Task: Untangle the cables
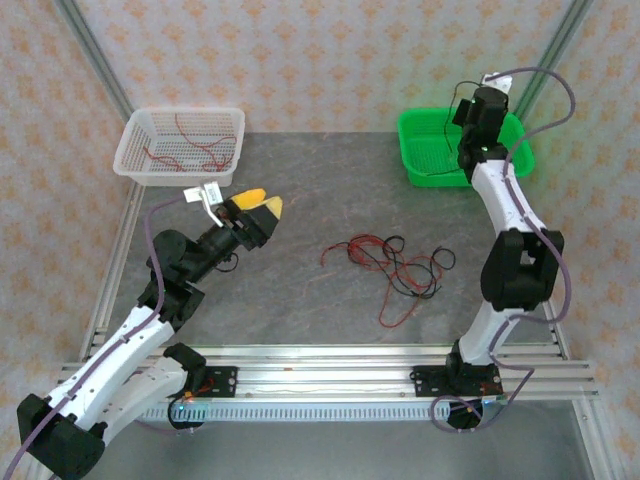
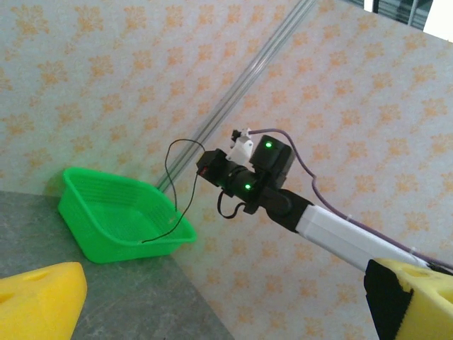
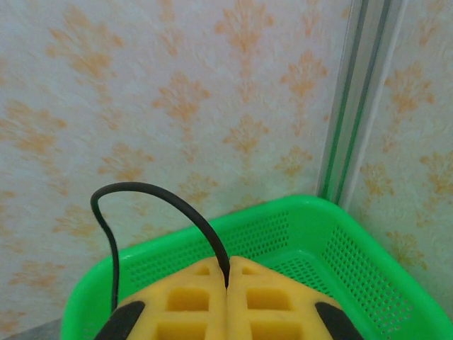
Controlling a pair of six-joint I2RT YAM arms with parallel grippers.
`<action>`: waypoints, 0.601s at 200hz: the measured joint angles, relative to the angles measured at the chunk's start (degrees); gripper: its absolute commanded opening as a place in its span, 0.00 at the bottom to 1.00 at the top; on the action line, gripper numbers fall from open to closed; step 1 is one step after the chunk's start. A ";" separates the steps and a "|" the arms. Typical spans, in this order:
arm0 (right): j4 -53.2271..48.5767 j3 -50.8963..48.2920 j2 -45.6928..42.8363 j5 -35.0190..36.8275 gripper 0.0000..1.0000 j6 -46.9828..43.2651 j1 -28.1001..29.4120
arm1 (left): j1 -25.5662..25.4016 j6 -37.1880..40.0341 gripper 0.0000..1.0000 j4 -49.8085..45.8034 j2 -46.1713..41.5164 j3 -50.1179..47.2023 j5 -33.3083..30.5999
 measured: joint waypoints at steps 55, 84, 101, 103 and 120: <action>-2.16 13.88 13.49 -0.50 0.00 0.26 -1.81 | 0.00 2.10 0.99 -3.61 -0.68 0.59 -1.09; -3.91 20.87 17.11 -0.63 0.00 0.28 -1.81 | 0.00 3.15 0.99 -5.22 -0.68 1.51 -2.08; -4.42 23.69 18.93 -0.26 0.00 0.26 -1.81 | 0.00 3.89 0.99 -6.16 -0.66 2.03 -2.78; -4.44 23.93 19.08 -0.15 0.00 0.26 -1.81 | 0.00 3.93 0.99 -6.29 -0.66 2.10 -2.89; -4.81 25.00 21.03 0.44 0.00 0.28 -1.84 | 0.00 4.24 0.99 -7.21 -0.61 2.64 -3.28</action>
